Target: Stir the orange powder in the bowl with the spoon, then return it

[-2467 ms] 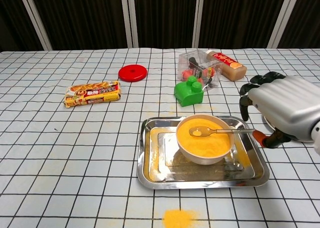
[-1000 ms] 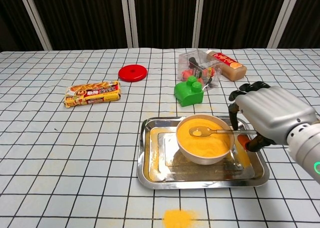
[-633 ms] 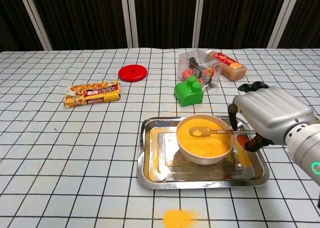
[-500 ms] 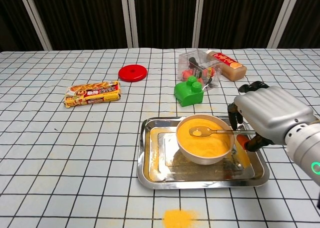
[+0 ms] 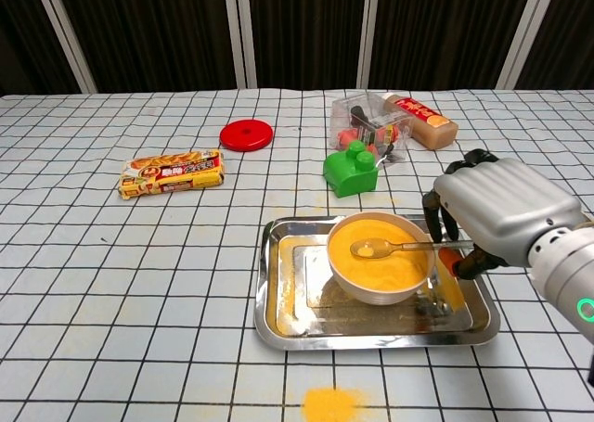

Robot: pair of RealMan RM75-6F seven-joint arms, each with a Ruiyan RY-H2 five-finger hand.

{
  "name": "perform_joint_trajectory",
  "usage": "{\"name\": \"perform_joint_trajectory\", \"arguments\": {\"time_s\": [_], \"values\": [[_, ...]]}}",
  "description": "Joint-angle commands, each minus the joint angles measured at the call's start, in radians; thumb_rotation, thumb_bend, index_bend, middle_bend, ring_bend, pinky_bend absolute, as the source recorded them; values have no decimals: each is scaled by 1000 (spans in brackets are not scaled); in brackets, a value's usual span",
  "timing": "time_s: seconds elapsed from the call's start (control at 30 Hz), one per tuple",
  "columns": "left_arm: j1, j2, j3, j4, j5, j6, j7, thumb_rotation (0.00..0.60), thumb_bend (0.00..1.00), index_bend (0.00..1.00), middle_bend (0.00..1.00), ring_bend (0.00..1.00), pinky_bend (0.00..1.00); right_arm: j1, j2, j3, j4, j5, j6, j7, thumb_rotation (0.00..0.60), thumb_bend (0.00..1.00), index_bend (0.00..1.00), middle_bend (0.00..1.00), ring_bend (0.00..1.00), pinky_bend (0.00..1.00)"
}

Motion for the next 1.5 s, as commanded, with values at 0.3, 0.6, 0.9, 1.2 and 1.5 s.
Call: {"name": "perform_joint_trajectory", "arguments": {"time_s": [0.3, 0.6, 0.9, 1.2, 1.5], "values": [[-1, 1, 0, -1, -2, -2, -2, 600, 0, 9, 0, 0, 0, 2, -3, -2, 5, -3, 2, -1, 600, 515, 564, 529, 157, 0], [-1, 2, 1, -3, -2, -3, -3, 600, 0, 11, 0, 0, 0, 3, 0, -10, 6, -16, 7, -3, 600, 515, 610, 568, 244, 0], [0, 3, 1, -4, -4, -4, -4, 600, 0, 11, 0, 0, 0, 3, 3, -17, 14, -42, 9, 12, 600, 522, 660, 632, 376, 0], [0, 3, 1, -6, -6, -5, -6, 600, 0, 15, 0, 0, 0, 2, 10, -19, 9, -56, 4, 26, 600, 546, 673, 644, 392, 0], [0, 3, 1, -6, -6, -5, -6, 600, 0, 18, 0, 0, 0, 5, 18, -43, 22, -101, -6, 41, 600, 562, 713, 658, 392, 0]]}}
